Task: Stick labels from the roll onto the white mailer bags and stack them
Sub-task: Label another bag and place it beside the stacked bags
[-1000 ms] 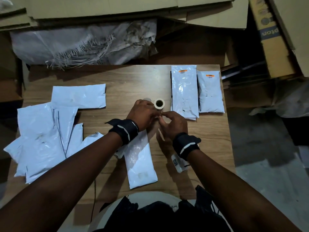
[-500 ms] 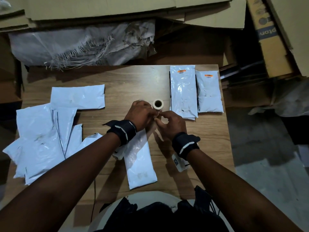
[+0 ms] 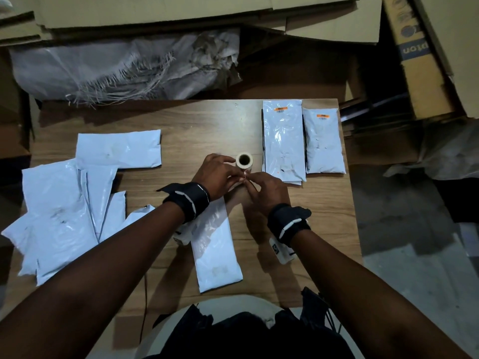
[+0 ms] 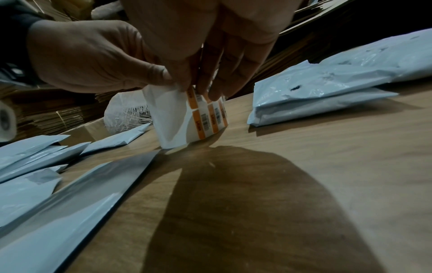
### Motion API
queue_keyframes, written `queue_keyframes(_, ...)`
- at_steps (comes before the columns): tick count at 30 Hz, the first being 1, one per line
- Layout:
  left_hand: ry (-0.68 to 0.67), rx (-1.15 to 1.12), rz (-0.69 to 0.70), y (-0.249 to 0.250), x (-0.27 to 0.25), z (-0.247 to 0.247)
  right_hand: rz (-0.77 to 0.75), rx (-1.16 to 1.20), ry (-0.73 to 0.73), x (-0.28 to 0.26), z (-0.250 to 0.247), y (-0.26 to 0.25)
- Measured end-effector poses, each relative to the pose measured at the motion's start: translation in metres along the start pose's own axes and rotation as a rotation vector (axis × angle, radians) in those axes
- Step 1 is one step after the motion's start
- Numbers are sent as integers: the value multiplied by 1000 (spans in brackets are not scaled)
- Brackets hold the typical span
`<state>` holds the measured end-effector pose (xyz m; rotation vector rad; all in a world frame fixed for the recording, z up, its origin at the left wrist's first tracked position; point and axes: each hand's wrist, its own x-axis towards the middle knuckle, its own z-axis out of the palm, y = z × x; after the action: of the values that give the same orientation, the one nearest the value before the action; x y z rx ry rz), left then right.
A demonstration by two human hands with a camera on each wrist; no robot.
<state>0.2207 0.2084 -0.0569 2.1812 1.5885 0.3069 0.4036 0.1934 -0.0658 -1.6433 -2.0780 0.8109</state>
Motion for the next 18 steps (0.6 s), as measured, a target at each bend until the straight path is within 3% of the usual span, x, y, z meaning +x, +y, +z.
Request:
queue_keyframes(10,93,70,86,8,-4,-5,146,-3,29,-2,1,-9)
queue_keyframes(18,120,123,14,4,-7,-1,357,159,113,-8,2,-6)
